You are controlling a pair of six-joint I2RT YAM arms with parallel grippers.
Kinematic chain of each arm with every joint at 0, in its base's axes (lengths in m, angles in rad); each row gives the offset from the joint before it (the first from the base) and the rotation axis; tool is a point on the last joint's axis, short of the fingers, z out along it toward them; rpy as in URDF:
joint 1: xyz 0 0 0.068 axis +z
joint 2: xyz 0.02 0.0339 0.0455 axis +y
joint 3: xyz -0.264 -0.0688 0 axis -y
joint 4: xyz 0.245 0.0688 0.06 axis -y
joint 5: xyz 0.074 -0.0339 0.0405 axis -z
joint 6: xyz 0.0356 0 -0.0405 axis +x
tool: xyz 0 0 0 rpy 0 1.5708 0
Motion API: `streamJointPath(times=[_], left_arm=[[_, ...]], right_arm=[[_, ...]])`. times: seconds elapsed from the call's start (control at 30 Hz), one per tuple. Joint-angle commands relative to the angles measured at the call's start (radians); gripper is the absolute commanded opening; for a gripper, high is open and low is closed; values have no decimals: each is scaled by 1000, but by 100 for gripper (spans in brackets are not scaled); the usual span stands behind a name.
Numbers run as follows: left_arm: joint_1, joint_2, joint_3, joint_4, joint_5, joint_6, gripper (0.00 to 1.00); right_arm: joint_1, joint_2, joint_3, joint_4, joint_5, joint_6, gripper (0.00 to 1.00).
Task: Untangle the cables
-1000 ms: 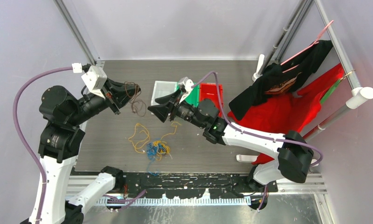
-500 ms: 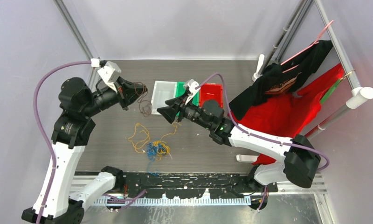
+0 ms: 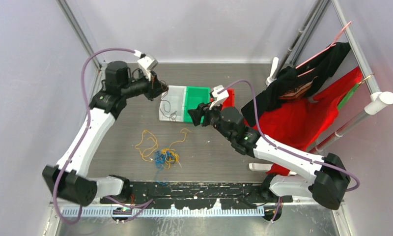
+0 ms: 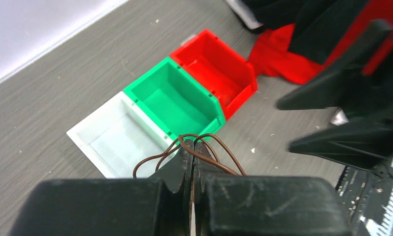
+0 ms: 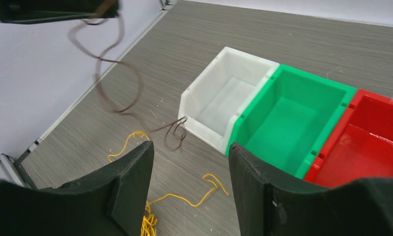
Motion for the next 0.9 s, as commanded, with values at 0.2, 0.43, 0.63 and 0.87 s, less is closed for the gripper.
streamJointPath(times=[0.2, 0.43, 0.63, 0.87], left_arm=[[-4, 343, 218, 33, -94, 148, 0], [-3, 534, 367, -76, -75, 163, 0], [-8, 591, 340, -158, -160, 276, 0], [-21, 685, 374, -309, -333, 378, 10]], right_arm=[[-5, -133, -50, -94, 50, -2, 62], [-5, -170, -54, -186, 54, 70, 61], [-5, -222, -26, -393, 44, 151, 59], [-5, -220, 11, -527, 51, 212, 55]])
